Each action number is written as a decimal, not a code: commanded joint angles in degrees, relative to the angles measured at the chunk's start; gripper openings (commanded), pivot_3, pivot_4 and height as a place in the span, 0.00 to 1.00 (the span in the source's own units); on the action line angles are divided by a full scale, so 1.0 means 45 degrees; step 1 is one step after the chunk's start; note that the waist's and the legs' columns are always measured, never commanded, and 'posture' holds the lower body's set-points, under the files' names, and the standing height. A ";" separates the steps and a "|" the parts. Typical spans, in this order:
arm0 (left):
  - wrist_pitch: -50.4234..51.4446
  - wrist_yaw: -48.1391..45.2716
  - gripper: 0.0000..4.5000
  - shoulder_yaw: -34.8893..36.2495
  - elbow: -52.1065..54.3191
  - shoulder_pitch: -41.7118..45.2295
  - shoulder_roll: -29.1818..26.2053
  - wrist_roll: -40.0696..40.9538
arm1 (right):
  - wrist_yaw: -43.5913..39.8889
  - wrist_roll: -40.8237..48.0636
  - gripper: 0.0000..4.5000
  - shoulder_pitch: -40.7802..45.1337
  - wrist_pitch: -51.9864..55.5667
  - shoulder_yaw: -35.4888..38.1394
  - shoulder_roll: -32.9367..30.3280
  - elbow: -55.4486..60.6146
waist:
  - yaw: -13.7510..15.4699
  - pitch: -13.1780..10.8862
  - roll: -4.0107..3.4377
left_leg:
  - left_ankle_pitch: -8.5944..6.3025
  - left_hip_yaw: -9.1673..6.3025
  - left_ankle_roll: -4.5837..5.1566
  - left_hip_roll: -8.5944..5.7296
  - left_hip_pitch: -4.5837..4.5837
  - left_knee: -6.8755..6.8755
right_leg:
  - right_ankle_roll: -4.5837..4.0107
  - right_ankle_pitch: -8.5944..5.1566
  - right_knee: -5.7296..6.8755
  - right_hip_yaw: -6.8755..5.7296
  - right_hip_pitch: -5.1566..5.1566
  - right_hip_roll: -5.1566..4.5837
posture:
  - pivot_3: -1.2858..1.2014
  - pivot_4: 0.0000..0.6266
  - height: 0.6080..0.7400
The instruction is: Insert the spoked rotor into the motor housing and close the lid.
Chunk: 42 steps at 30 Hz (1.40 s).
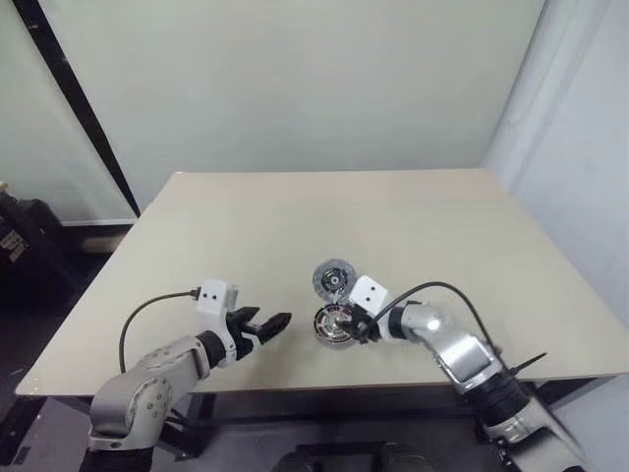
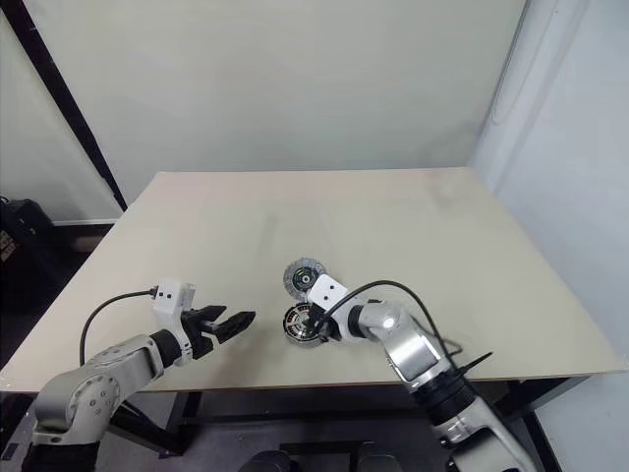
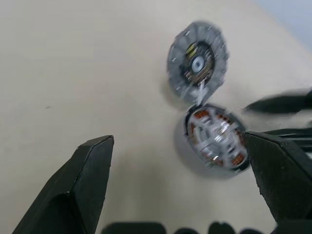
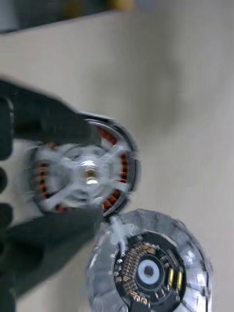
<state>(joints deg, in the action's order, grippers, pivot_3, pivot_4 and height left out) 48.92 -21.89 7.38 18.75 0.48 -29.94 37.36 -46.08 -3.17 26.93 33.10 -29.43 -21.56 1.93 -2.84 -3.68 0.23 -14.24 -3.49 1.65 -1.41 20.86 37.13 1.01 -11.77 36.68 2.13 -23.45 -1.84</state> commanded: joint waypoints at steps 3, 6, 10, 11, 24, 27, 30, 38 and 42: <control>-0.1109 -0.1305 1.00 -0.0982 0.0189 -0.0377 -0.0974 -0.1328 | -0.1806 -0.0563 0.92 0.0959 0.0836 -0.1366 -0.1221 0.1611 | -0.0009 -0.0003 -0.0001 | 0.0000 0.0012 0.0000 0.0000 0.0001 -0.0019 | -0.0001 -0.0001 -0.0001 0.0005 -0.0014 0.0000 | 0.52 0.00 1.00; -0.1450 -0.1718 1.00 -0.1347 0.0118 -0.0469 -0.1202 -0.1843 | -0.2326 -0.1072 1.00 0.1514 0.0727 -0.2079 -0.1583 0.1515 | 0.0000 -0.0007 0.0002 | 0.0000 0.0013 0.0000 0.0016 0.0002 -0.0020 | -0.0001 -0.0001 -0.0002 -0.0003 -0.0022 -0.0004 | 0.52 0.00 1.00; -0.1918 -0.2144 1.00 -0.2194 -0.0094 -0.0440 -0.1597 -0.2871 | -0.2566 -0.1697 1.00 0.2023 0.0314 -0.2813 -0.1430 0.1050 | 0.0001 -0.0007 0.0003 | 0.0000 0.0008 -0.0001 0.0023 0.0000 -0.0015 | -0.0001 -0.0001 -0.0002 -0.0017 -0.0019 -0.0007 | 0.52 0.00 1.00; -0.1965 -0.2177 1.00 -0.2271 -0.0143 -0.0414 -0.1544 -0.2948 | -0.2552 -0.1857 1.00 0.2092 0.0214 -0.2959 -0.1340 0.0905 | 0.0000 -0.0007 0.0003 | -0.0001 0.0009 -0.0001 0.0022 0.0000 -0.0015 | -0.0001 -0.0001 -0.0002 -0.0016 -0.0019 -0.0009 | 0.52 0.00 1.00; -0.2232 -0.2301 1.00 -0.2502 -0.0456 -0.0235 -0.0982 -0.3773 | -0.1976 -0.2682 1.00 0.1918 -0.1169 -0.3222 -0.0216 -0.1068 | 0.0002 -0.0008 0.0009 | 0.0001 0.0004 0.0001 0.0021 0.0005 -0.0015 | 0.0003 0.0001 0.0004 -0.0019 -0.0018 -0.0015 | 0.52 0.00 1.00; -0.2242 -0.2342 1.00 -0.2489 -0.0498 -0.0208 -0.0938 -0.3877 | -0.1757 -0.2735 0.96 0.1854 -0.1457 -0.3144 -0.0008 -0.1549 | 0.0002 -0.0008 0.0009 | 0.0001 0.0005 0.0001 0.0021 0.0005 -0.0015 | 0.0003 0.0002 0.0004 -0.0018 -0.0017 -0.0015 | 0.52 0.00 1.00; -0.2234 -0.2367 1.00 -0.2452 -0.0534 -0.0154 -0.0893 -0.3952 | -0.1537 -0.2770 0.78 0.1776 -0.1692 -0.3093 0.0175 -0.1891 | 0.0001 -0.0008 0.0010 | 0.0001 0.0004 0.0001 0.0019 0.0005 -0.0013 | 0.0003 0.0002 0.0004 -0.0017 -0.0015 -0.0015 | 0.52 0.00 1.00; -0.2264 -0.2363 1.00 -0.2148 -0.0603 -0.0119 -0.0839 -0.3970 | -0.1077 -0.2823 0.13 0.1496 -0.2119 -0.2748 0.0651 -0.2500 | 0.0000 -0.0005 0.0012 | 0.0002 0.0004 0.0002 0.0021 -0.0003 -0.0010 | 0.0003 0.0002 0.0012 -0.0017 -0.0010 -0.0011 | 0.52 0.00 1.00; -0.2297 -0.2283 1.00 -0.2021 -0.0652 -0.0173 -0.0803 -0.3975 | -0.1064 -0.2841 0.02 0.1482 -0.2319 -0.2595 0.0845 -0.2634 | -0.0006 -0.0004 0.0013 | 0.0002 0.0011 0.0003 0.0026 -0.0017 -0.0009 | 0.0003 0.0003 0.0017 -0.0013 -0.0005 -0.0007 | 0.52 0.00 1.00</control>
<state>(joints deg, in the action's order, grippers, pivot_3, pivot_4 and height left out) 39.69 -32.37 -3.48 15.80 -1.17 -33.68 19.90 -51.23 -15.73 33.05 23.68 -42.70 -18.26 -10.05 -2.87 -3.70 0.29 -14.23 -3.45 1.66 -1.29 20.77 37.10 1.02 -11.75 36.76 2.05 -23.46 -1.86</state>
